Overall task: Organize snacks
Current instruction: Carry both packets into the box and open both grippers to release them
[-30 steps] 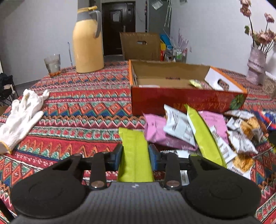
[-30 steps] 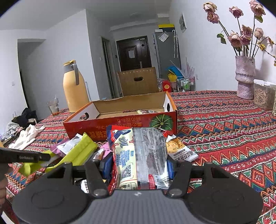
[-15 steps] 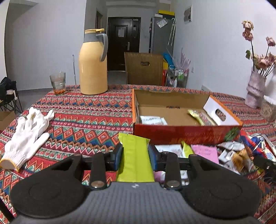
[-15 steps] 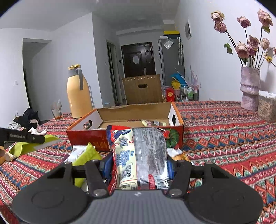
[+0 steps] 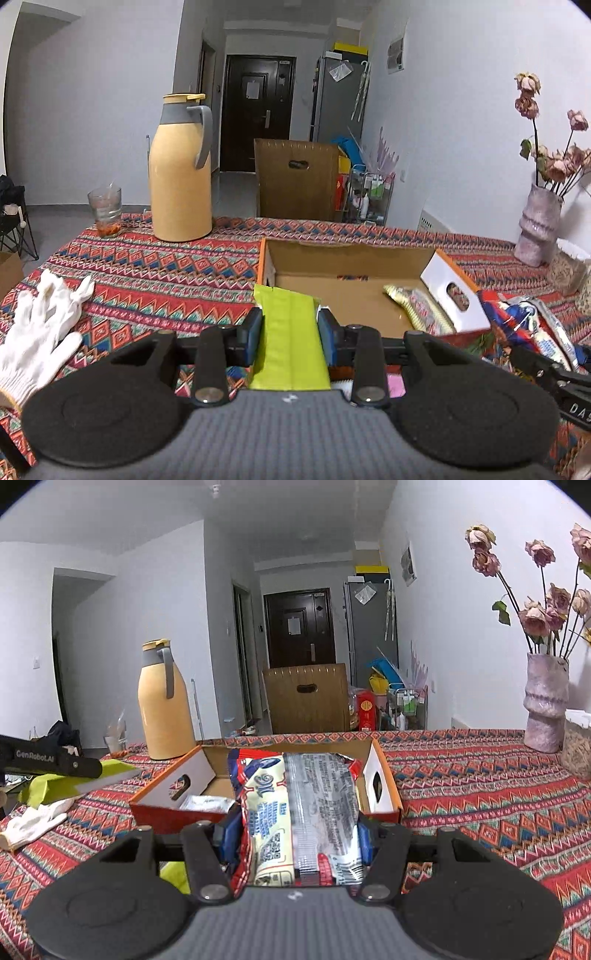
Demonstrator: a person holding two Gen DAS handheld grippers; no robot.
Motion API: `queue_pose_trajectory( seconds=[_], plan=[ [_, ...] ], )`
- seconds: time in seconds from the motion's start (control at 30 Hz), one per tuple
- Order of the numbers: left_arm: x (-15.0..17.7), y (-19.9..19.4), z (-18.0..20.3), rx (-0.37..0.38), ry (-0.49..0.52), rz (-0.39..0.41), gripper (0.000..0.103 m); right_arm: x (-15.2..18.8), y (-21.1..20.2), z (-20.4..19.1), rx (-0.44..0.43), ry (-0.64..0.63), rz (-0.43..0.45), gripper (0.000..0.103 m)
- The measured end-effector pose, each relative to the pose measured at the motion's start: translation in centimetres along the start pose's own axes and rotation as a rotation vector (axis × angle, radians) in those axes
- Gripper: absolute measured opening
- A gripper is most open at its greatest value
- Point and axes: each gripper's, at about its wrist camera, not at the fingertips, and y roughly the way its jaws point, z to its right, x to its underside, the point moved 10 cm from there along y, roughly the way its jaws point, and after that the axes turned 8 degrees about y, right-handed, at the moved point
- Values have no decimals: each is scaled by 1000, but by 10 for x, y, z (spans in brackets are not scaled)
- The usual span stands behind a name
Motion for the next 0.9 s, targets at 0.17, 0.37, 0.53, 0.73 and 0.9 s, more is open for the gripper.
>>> queue_pose_trajectory(
  seconds=[0.17,0.37,0.53,0.73,0.9],
  plan=[
    [-16,14,4,5,-12,6,34,-14,18,0,-1,-9,5,57],
    [-29,37,8,10,-35,1,34,-31,43,1,2,-14,3,57],
    [-38,58,10,20,-59,-5,34,-43,66,1,11,-21,-3,57],
    [-43,87,13,20,-76,-27,34,-55,93,3,21,-27,-13,57],
    [-37,112,13,13,-90,-63,34,-53,121,3,25,-39,-45,57]
  ],
)
